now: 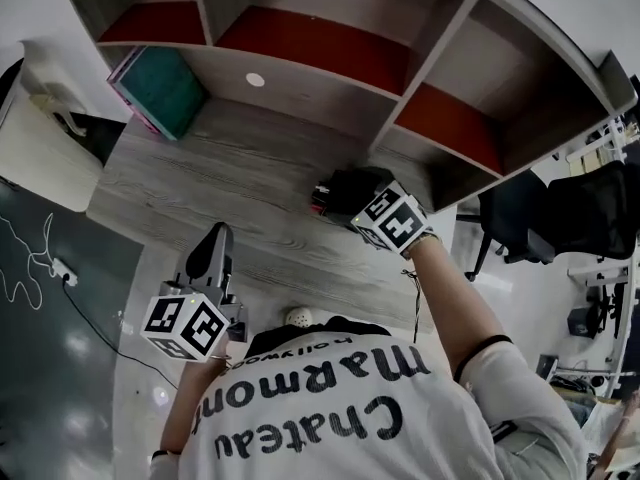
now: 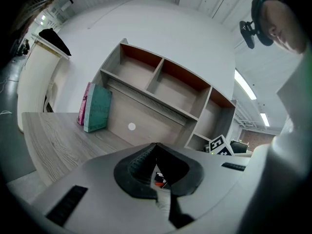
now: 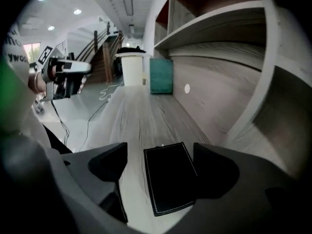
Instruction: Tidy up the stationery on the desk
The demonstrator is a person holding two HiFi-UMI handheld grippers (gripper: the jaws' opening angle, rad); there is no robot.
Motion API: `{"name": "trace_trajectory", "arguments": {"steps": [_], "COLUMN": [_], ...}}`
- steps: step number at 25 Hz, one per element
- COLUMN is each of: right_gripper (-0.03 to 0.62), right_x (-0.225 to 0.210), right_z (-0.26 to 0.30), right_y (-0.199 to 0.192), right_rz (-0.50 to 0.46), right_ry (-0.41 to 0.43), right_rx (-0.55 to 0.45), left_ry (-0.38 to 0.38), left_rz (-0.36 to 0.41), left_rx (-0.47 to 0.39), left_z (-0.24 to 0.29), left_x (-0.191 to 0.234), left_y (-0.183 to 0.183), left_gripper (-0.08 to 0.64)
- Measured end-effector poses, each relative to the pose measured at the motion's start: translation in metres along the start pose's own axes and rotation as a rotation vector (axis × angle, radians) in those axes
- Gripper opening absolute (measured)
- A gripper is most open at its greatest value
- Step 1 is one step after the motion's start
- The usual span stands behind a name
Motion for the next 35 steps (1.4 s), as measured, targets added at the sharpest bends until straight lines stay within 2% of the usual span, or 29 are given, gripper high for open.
{"name": "trace_trajectory", "arguments": {"steps": [3, 11, 19, 24, 29, 35], "right_gripper": [0.405, 0.428, 0.431, 0.432, 0.442, 0.443], "right_x": [-0.003, -0.017, -0.023, -0.021, -0.016, -0.016], "right_z": [0.012, 0.043, 0.064, 0.071, 0.079, 0.088], "right_y": [0.000, 0.005, 0.010, 0.014, 0.013, 0.010], "right_rz": [-0.089, -0.204, -0.197, -0.173, -0.184, -0.170], "right_ry": [0.057, 0.145, 0.240, 0.235, 0.139, 0.182], "right_rx": [0.114, 0.253, 0.325, 0.359, 0.435, 0.523], "left_ry": [0.017, 0.060, 0.089, 0.100, 0.098, 0.105], "left_rz": [-0.011, -0.036, -0.054, -0.065, -0.068, -0.073], "left_rx": [0.007, 0.014, 0.015, 0.023, 0.023, 0.025], "left_z": [-0.004, -0.009, -0.008, -0.006, -0.002, -0.001], "left_x": [0.005, 0.016, 0.023, 0.026, 0.027, 0.029], "left_y": [-0.004, -0.011, -0.014, -0.017, -0.016, -0.015], "left_gripper": [0.015, 0.015, 0.015, 0.015, 0.015, 0.015]}}
Point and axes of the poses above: the fingertips, and each gripper's own axes: z forward along the fingers, x to its left, y out of its top, the point moved 10 cm from there along -z, backward along the fingers, and after that the axes turned 4 degrees about -z, right-handed, at the moved point
